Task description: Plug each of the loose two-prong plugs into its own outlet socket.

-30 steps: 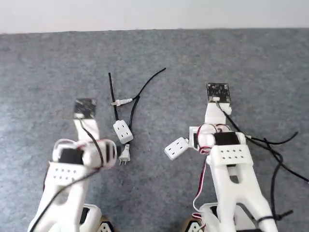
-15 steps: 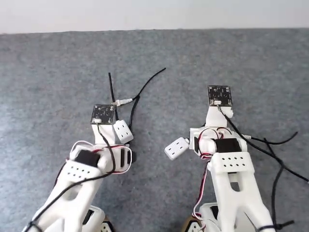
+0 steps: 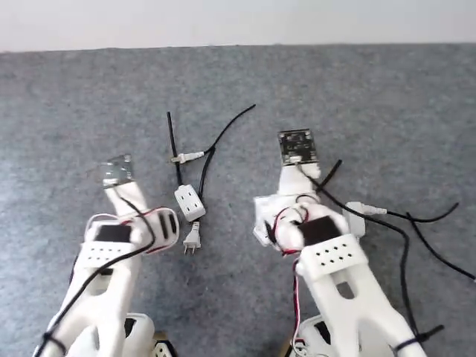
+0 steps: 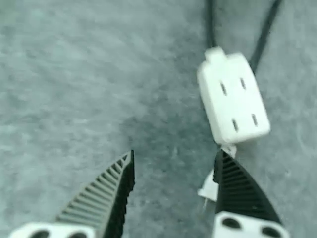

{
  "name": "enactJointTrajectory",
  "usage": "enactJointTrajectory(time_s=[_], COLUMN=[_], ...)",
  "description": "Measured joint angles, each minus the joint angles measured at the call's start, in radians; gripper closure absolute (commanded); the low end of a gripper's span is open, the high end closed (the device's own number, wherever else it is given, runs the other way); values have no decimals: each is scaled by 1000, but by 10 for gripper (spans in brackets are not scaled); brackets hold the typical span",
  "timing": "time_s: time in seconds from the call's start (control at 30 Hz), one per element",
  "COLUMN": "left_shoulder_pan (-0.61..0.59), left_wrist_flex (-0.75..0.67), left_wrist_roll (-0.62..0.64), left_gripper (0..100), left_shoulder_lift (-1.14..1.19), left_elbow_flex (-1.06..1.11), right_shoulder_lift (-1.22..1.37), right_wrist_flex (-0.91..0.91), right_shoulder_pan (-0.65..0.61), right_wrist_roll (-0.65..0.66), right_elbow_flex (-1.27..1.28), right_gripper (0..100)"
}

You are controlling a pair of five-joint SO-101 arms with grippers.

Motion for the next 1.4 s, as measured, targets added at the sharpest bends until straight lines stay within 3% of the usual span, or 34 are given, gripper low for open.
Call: enactJointTrajectory(time_s=[0.3, 0.73, 0.97, 1.4], left_shoulder_pan=[-195, -285, -290, -290], left_wrist_flex=[38, 15, 15, 15], left_wrist_roll=[0, 0, 0, -14], left_gripper=[748, 748, 747, 747], left_shoulder_lift=[-100, -100, -100, -100], left_elbow_flex=[0, 0, 0, 0], right_shoulder_lift=[137, 766, 913, 925], right_wrist_flex=[-124, -5, 86, 173], right_shoulder_pan=[-204, -391, -393, -390], right_wrist_roll=[-109, -193, -199, -199], right_elbow_flex=[-25, -539, -680, -713], right_gripper=[918, 923, 923, 919])
